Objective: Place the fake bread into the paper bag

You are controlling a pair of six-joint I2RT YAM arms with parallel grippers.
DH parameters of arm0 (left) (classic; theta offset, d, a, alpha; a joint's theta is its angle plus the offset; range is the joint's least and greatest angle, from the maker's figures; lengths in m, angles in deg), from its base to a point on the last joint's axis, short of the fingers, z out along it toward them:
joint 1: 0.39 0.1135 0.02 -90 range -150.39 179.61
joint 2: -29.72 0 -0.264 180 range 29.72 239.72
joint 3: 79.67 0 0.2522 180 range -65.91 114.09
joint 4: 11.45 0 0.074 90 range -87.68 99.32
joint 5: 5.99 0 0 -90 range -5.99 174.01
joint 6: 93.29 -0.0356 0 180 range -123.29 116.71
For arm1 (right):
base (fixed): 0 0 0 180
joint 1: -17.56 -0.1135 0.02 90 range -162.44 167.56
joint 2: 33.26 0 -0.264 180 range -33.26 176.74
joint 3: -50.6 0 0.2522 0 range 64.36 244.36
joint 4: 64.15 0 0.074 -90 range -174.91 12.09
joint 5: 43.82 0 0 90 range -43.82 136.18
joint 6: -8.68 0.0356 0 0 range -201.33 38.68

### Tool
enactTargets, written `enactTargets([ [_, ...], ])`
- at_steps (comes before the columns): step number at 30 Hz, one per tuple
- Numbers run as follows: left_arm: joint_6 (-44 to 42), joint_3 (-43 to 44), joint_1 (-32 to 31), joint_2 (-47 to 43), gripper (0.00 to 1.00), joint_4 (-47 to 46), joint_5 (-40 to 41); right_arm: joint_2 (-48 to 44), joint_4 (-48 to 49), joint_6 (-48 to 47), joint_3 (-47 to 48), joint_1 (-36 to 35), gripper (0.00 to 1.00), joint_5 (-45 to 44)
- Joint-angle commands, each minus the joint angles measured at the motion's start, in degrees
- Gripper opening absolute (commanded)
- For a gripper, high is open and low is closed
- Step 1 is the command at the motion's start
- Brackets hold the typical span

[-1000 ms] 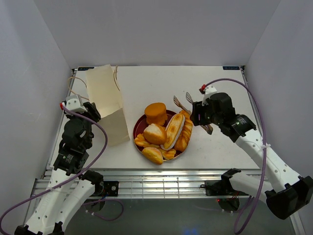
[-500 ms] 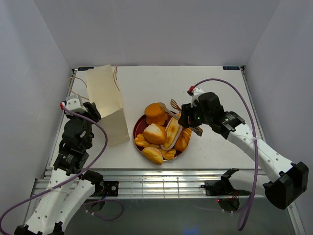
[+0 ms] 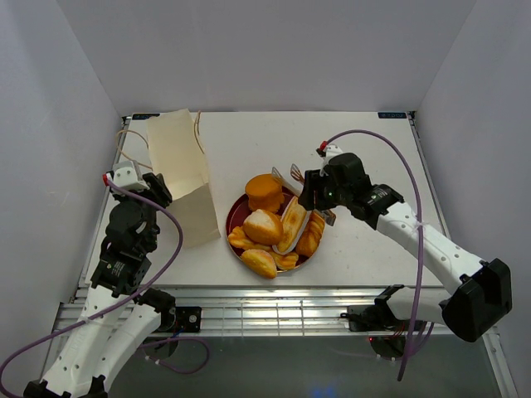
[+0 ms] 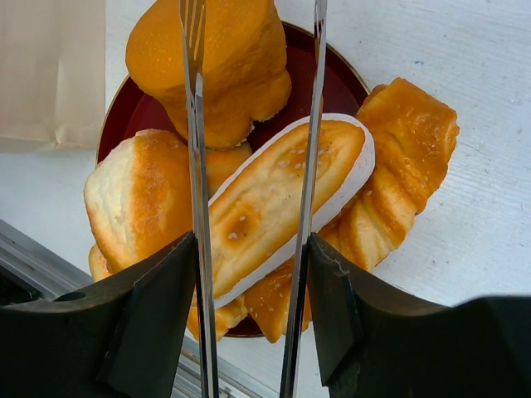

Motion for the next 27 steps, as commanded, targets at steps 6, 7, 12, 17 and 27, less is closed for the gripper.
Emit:
enactTargets([
  [6,-0.14,-0.90,-0.52,-0.61,0.59,0.13,0.49,2.79,5.73,2.73,1.66,-0.26,0.58,-0.78],
  [7,-0.14,-0.90,-0.61,-0.61,0.59,0.04,0.49,3.06,5.99,2.99,1.66,-0.26,0.58,-0.69],
  [12,-0.23,-0.90,-0.70,-0.70,0.60,0.13,0.67,4.46,7.22,3.78,1.40,-0.26,0.57,1.68],
  [17,-0.31,-0.90,-0.79,-1.13,0.60,0.13,0.58,4.82,8.36,4.92,0.87,-0.26,0.57,3.08],
  [27,-0.32,-0.99,-1.14,-1.75,0.60,0.04,0.93,5.70,7.40,5.63,1.05,-0.26,0.55,3.97],
])
